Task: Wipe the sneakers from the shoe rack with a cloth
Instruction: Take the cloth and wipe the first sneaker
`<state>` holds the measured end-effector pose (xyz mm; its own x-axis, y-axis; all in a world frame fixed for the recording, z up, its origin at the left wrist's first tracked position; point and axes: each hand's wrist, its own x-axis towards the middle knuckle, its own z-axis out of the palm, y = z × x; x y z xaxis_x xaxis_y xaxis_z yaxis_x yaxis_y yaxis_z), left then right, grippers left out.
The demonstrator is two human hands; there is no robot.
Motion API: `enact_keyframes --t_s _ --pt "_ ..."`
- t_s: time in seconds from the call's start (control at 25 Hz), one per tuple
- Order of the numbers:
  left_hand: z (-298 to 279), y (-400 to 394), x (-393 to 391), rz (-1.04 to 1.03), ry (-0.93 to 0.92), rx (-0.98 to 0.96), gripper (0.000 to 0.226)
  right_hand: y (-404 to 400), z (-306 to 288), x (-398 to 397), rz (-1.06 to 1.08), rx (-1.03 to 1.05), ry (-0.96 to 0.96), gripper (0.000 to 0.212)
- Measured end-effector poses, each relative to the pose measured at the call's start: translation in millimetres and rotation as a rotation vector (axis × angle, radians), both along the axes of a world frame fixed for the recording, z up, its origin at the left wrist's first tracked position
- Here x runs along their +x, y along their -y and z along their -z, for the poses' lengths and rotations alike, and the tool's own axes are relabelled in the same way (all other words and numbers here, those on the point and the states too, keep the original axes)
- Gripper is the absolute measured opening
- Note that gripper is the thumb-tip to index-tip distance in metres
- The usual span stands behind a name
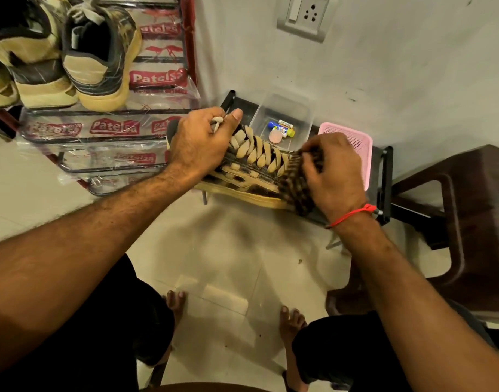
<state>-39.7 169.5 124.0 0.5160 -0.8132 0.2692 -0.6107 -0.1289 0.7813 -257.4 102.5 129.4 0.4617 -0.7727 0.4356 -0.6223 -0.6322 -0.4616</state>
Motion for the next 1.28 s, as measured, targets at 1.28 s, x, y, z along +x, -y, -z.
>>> enact_keyframes --t_s 1.28 --pt "6 2 42 0.121 0.311 -0.144 0.05 -33 6 4 -0.28 0.343 0.143 0.021"
